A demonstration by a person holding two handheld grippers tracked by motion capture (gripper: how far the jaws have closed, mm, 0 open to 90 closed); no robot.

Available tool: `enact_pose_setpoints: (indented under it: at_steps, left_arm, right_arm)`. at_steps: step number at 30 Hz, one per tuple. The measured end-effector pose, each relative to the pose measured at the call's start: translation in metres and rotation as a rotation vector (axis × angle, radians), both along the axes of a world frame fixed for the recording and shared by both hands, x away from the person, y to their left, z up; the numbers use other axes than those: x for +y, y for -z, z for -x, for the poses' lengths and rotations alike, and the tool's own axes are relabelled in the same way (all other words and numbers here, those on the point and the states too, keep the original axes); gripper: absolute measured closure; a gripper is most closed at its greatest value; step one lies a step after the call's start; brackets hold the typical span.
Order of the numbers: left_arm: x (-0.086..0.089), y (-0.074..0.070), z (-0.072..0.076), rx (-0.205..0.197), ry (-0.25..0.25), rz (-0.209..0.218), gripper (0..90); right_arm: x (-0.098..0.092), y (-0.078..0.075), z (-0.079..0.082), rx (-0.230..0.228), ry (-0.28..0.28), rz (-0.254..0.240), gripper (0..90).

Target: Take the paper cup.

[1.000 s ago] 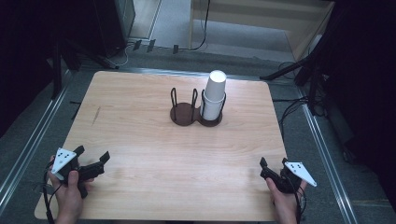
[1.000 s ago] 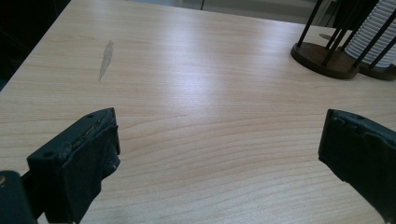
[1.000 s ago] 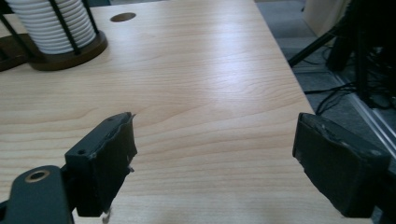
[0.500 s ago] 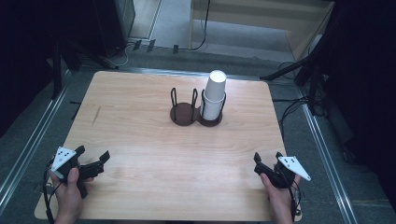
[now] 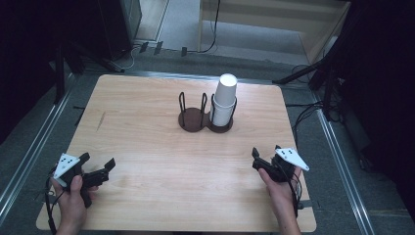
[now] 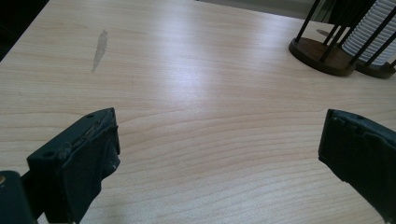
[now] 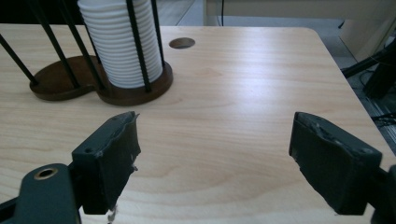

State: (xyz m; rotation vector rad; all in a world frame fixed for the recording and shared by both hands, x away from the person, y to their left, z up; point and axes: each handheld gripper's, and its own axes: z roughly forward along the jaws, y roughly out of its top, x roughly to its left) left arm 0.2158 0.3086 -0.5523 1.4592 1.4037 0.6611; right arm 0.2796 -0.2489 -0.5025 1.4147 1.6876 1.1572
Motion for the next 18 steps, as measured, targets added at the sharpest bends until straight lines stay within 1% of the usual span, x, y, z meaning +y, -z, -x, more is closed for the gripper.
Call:
enact_pose_setpoints:
  at_steps: [8, 10, 11, 18]
  left_arm:
    - [-0.001, 0.000, -0.001, 0.004, -0.003, -0.002, 0.0]
    - [-0.001, 0.000, -0.001, 0.004, -0.003, -0.002, 0.0]
    - [-0.001, 0.000, -0.001, 0.003, -0.003, -0.001, 0.0]
    - [0.000, 0.000, -0.001, 0.004, -0.003, 0.000, 0.0]
  right_arm:
    - [0.023, -0.015, -0.018, -0.013, -0.035, 0.025, 16.0]
    - [0.026, -0.017, -0.020, -0.014, -0.038, 0.027, 16.0]
    - [0.032, -0.020, -0.024, -0.019, -0.049, 0.030, 16.0]
    - [0.047, -0.028, -0.036, -0.027, -0.068, 0.035, 16.0]
